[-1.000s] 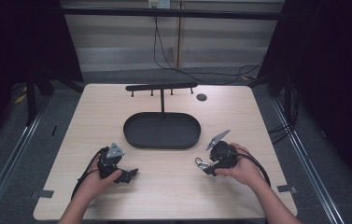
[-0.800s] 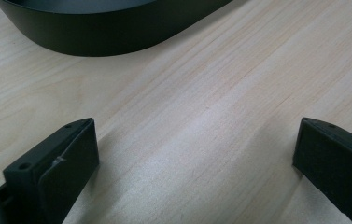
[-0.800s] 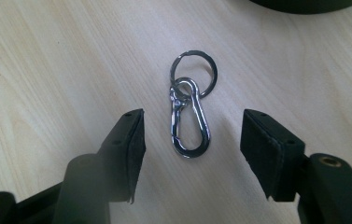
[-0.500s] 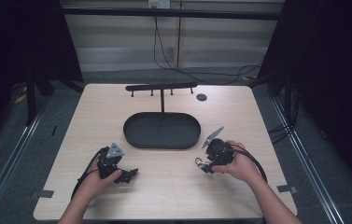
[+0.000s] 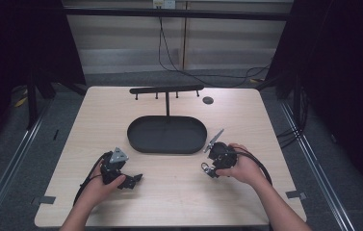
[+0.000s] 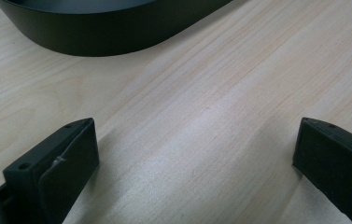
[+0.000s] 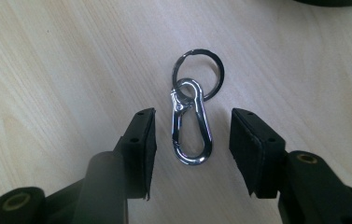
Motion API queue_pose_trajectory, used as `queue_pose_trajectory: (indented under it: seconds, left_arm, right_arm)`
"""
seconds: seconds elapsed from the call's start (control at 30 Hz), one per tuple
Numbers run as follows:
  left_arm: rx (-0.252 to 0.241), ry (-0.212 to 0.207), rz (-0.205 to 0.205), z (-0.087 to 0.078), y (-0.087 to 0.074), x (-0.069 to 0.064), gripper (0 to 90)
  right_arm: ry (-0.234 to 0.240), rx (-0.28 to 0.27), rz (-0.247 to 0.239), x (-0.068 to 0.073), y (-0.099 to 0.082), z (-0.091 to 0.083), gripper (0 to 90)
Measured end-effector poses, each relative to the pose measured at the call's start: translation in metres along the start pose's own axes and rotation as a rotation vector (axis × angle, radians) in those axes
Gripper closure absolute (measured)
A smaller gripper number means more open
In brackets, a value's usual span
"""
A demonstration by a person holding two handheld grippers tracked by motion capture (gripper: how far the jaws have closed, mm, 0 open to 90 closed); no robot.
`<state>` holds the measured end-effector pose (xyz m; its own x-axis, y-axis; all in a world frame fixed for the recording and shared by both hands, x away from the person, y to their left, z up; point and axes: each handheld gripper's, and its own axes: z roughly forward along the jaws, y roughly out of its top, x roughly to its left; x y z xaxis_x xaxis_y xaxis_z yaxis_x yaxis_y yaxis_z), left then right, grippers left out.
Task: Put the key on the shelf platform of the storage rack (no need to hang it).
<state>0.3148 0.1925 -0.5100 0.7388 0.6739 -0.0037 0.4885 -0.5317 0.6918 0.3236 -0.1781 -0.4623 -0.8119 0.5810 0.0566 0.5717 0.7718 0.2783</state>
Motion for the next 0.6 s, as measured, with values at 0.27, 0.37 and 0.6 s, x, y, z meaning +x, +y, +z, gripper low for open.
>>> queue_pose_trajectory:
  seconds: [0.27,0.37,0.6]
  left_arm:
    - [0.000,0.000,0.000,0.0000,0.0000,0.0000,0.0]
    - [0.000,-0.003,-0.002,0.0001,0.0000,-0.0001,0.0]
    - [0.000,0.000,0.000,0.0000,0.0000,0.0000,0.0]
  right_arm:
    - [0.007,0.028,-0.020,-0.0003,0.0046,0.0047,54.8]
    - [0.013,0.044,-0.019,-0.0014,0.0053,0.0059,56.1]
    - [0.012,0.057,-0.023,-0.0026,0.0056,0.0084,58.4]
